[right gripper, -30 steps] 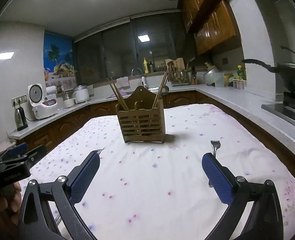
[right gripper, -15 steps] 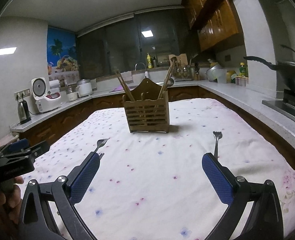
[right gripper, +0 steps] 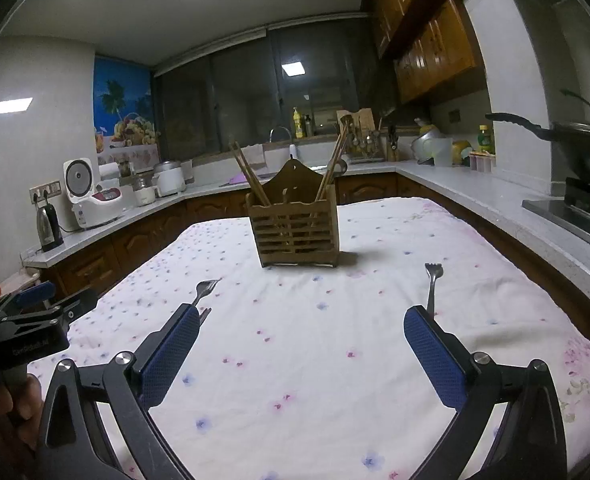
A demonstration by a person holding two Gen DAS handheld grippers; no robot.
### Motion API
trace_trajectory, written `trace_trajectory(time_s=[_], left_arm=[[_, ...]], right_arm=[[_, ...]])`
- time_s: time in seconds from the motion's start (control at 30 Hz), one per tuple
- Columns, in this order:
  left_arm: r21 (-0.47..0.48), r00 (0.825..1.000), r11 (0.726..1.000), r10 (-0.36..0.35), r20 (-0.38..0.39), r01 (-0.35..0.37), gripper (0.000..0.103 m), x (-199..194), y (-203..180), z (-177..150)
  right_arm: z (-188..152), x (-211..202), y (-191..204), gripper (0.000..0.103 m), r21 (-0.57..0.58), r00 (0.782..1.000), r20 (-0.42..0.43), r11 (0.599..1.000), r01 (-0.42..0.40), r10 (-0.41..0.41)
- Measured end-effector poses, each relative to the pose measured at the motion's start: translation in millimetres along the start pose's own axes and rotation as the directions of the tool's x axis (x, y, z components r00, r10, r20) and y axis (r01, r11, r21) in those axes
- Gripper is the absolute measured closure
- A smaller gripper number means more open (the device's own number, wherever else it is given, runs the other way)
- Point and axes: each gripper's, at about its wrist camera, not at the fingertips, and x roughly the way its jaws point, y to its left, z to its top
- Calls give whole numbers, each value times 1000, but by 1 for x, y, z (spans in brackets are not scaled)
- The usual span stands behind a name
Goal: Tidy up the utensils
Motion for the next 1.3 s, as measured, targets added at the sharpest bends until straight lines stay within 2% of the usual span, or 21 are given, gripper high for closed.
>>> trace_trajectory(time_s=[1.3], left_arm=[[-10, 999, 1000, 10, 44, -10, 0, -8, 8, 2]], right_arm=[[0, -10, 7, 0, -7, 999, 38, 1000, -19, 19]])
